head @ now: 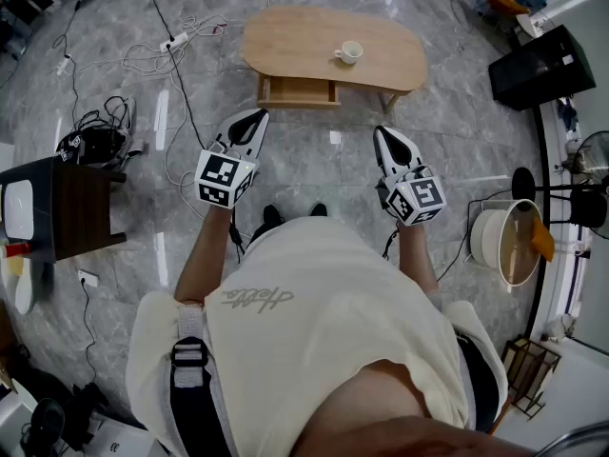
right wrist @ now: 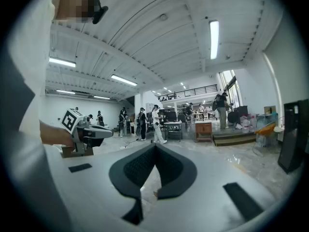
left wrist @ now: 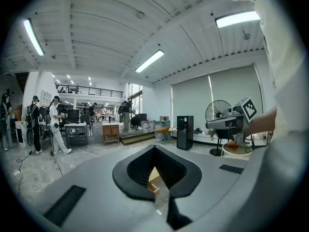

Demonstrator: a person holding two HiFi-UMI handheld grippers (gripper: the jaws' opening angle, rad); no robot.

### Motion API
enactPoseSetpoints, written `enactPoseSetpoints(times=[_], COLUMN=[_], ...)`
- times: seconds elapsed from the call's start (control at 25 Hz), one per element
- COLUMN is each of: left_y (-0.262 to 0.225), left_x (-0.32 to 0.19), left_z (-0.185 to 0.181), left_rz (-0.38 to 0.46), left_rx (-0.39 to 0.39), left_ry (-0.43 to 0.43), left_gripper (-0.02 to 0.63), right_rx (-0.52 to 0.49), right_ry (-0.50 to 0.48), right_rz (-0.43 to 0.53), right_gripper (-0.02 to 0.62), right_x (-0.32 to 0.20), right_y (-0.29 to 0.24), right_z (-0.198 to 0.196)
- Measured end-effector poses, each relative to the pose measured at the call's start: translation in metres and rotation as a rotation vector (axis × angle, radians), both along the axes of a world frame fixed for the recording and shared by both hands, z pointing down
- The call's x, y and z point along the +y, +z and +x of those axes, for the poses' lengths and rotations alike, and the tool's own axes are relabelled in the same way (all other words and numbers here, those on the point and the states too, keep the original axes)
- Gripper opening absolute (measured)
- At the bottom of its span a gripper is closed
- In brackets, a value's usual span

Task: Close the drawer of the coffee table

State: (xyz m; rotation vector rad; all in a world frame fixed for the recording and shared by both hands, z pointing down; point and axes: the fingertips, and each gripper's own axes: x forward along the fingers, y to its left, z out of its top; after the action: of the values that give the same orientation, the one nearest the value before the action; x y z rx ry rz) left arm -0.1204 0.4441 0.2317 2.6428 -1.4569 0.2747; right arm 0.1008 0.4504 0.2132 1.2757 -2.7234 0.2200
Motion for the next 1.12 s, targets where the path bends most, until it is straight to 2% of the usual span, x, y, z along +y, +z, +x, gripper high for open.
enactPoseSetpoints(times=[0.12,0.52,0.76,0.92,1.12], left_y=[0.002,0.019,0.049,0.055,0.069], left_x=[-0.006,-0.027,-0.037,-0.051,-0.085], left_z=[-0.011,-0.059,-0.076,-0.082,-0.088], left_rz=[0.013,-0.028,-0.085,-0.079,-0.112], left_rx=[0.008,0.05,0.095,0.103,0.096], left_ry=[-0.002,-0.034,0.006,-0.008,-0.017], left_gripper=[0.005,0.005,0.005,0.005,0.005], right_rx=[0.008,-0.001,-0.018,-0.01,-0.013], right_ry=[-0.004,0.073,0.133,0.135,0.137], right_rz=[0.003,-0.026,-0.082,-0.129,-0.16], right_gripper=[-0.006,-0.006,-0.006,-0.006,-0.006], right_x=[-0.006,-0.033,-0.037,-0.034,-0.06], right_y=[0.007,0.019,0.046,0.065,0.078], right_z=[-0.012,-0.037,-0.057,-0.064,-0.063])
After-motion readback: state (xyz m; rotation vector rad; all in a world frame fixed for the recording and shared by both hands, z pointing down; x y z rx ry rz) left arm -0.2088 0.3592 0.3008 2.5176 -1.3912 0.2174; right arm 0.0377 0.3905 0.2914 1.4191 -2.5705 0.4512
